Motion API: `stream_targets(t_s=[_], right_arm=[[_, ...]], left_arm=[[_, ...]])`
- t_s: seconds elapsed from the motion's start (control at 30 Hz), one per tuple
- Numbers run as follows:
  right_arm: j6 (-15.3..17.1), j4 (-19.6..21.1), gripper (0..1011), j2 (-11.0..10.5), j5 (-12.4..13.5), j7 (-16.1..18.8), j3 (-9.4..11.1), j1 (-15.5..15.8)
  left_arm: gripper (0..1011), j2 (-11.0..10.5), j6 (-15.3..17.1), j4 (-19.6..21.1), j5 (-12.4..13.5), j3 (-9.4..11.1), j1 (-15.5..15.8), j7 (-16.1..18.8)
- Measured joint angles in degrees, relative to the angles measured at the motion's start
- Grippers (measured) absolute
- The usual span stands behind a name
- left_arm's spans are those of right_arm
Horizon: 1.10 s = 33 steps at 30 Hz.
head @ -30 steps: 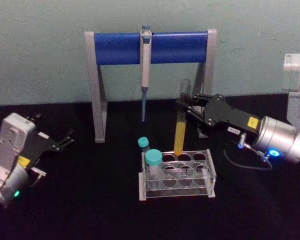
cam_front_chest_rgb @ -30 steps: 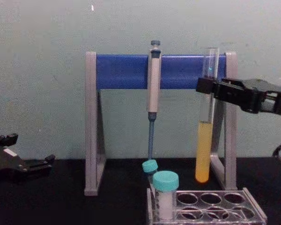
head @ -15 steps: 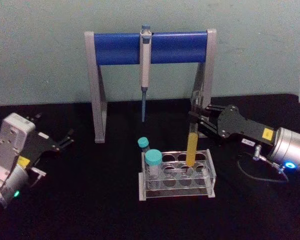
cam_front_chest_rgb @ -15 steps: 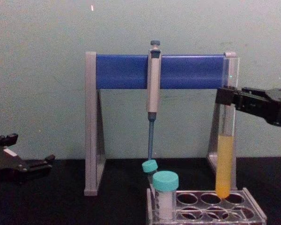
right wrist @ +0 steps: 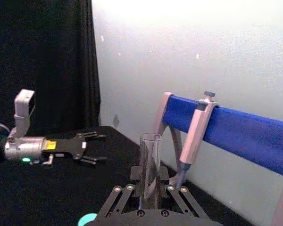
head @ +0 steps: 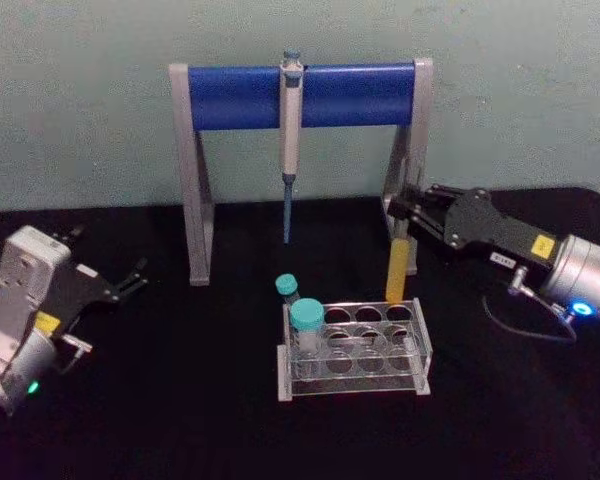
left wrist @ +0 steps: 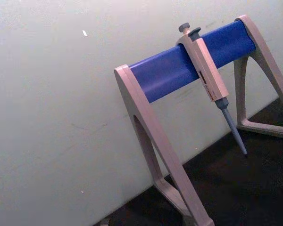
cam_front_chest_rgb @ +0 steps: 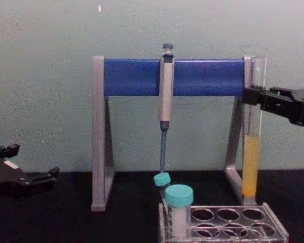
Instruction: Pick up the test tube from the test tube rack, shake it, then place it back into the test tube rack.
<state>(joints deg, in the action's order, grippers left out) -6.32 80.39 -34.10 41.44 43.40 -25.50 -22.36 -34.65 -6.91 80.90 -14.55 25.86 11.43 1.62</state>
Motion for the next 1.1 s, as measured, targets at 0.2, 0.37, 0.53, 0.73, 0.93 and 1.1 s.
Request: stream_targets(t_s=[0.2, 0.37, 0.53, 0.73, 0.93, 1.1], right_arm=[[-0.48, -1.45, 222, 1.2, -0.68, 0.67, -0.13, -1.48], [-0.66, -2.41, 222, 2.32, -0.73, 1.71, -0.54, -2.45], [-0.75, -2.74, 222, 2.79, -0.58, 2.61, -0.85, -2.79], [-0.8, -2.78, 222, 2.89, -0.4, 3.29, -1.14, -2.89], [-1.06, -2.89, 222, 2.97, -0.2, 3.75, -1.31, -2.99], [-1.31, -2.93, 222, 3.0, -0.05, 3.88, -1.33, -3.01]], left_arm=[[1001, 0.0, 0.0, 0.0, 0.0, 0.0, 0.0, 0.0], [1001, 0.0, 0.0, 0.0, 0.0, 0.0, 0.0, 0.0], [1001, 0.0, 0.0, 0.0, 0.0, 0.0, 0.0, 0.0], [1001, 0.0, 0.0, 0.0, 0.0, 0.0, 0.0, 0.0], [1001, 0.0, 0.0, 0.0, 0.0, 0.0, 0.0, 0.0], [1001, 0.0, 0.0, 0.0, 0.0, 0.0, 0.0, 0.0]])
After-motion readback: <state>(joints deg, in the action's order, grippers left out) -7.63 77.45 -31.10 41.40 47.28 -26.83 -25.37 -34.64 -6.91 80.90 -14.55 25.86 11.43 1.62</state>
